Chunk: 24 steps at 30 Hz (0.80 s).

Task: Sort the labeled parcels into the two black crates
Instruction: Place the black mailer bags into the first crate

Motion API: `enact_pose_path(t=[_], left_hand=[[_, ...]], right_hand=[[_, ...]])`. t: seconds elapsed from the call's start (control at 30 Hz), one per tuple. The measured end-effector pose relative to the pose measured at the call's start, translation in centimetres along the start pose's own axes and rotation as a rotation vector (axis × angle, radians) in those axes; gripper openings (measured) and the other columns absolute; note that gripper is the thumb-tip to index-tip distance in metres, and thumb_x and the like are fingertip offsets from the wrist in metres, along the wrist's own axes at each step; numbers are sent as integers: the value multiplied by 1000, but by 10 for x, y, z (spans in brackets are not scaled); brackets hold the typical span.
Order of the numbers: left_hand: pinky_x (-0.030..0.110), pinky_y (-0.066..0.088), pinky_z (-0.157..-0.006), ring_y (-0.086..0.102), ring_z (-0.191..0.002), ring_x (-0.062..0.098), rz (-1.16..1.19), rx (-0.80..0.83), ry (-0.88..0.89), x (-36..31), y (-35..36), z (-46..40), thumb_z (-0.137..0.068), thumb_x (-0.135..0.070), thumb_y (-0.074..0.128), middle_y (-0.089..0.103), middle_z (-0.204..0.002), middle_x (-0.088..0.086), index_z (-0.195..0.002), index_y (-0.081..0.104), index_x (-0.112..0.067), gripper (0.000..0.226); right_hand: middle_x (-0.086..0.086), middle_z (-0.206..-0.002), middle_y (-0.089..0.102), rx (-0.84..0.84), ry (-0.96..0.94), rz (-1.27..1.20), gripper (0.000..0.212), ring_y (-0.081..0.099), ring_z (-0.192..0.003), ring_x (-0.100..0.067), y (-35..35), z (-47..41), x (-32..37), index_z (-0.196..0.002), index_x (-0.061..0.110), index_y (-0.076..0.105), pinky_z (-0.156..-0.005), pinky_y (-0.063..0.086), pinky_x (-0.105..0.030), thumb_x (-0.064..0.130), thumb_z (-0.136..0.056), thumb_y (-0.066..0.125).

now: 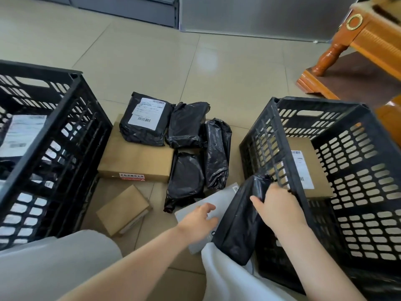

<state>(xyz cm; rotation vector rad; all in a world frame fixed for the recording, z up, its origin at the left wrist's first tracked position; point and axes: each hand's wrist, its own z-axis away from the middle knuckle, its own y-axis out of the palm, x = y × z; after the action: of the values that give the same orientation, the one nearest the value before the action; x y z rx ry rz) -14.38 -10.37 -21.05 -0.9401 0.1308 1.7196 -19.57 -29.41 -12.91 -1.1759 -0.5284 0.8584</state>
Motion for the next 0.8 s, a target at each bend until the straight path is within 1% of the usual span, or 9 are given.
enact_pose_path(t=[0.07,0.17,0.27,0.33,0.43,0.5,0.6,0.7,0.8], left_hand=[[26,39,-103,45,-133,17,91,36,-13,-4,10,4,-100,-40,46,40,-152,-5,-148,34,-28,51],[23,40,-96,52,-121,13,199,71,-11,-16,14,10,-100,-46,45,47,-139,-10,-148,34,-32,51],[21,40,-94,51,-108,8,253,80,25,-21,15,10,-97,-48,50,49,-126,-12,-145,34,-34,53],[23,39,-98,48,-116,9,249,59,66,-22,16,9,-94,-51,56,46,-138,-8,-147,29,-35,62],[27,39,-106,44,-130,11,230,1,107,-24,20,9,-86,-56,63,40,-147,-9,-151,22,-35,80],[31,42,-106,45,-131,11,164,-61,121,-26,21,10,-81,-64,62,42,-146,-12,-152,18,-36,89],[36,40,-109,33,-141,13,-10,-157,150,-29,22,13,-74,-75,58,31,-153,-14,-155,9,-32,104],[37,46,-102,38,-138,15,-80,-180,144,-30,19,12,-78,-65,62,24,-157,-10,-156,0,-30,105],[39,53,-87,58,-115,19,-25,-168,96,-32,3,6,-80,-49,62,42,-146,-4,-153,9,-31,93]], right_hand=[[-2,-73,58,156,29,-14,51,59,-63,-18,8,-4,-8,-74,14,50,-51,44,-28,60,-96,47],[-6,-81,63,218,45,-157,49,64,-75,-24,23,-6,-7,-81,12,56,-62,50,-31,55,-100,41],[-3,-76,56,176,40,-290,40,59,-77,-26,29,-10,-4,-74,16,47,-66,45,-34,43,-103,41],[-4,-67,51,141,32,-355,41,56,-69,-26,31,-13,-2,-68,15,41,-64,46,-35,38,-102,44],[-8,-62,53,102,29,-458,43,62,-63,-29,33,-15,4,-66,12,41,-65,58,-45,37,-100,48],[-11,-64,56,103,29,-488,44,64,-64,-30,32,-16,8,-65,11,41,-67,59,-48,37,-100,47],[-18,-71,61,94,35,-564,44,66,-66,-31,29,-15,12,-67,9,44,-66,59,-50,38,-100,48],[-17,-74,64,147,6,-683,41,68,-66,-24,23,-13,15,-71,8,49,-59,61,-42,36,-101,50],[-7,-83,68,252,-4,-920,25,68,-77,-17,16,-9,20,-88,13,63,-58,60,-29,31,-102,50]])
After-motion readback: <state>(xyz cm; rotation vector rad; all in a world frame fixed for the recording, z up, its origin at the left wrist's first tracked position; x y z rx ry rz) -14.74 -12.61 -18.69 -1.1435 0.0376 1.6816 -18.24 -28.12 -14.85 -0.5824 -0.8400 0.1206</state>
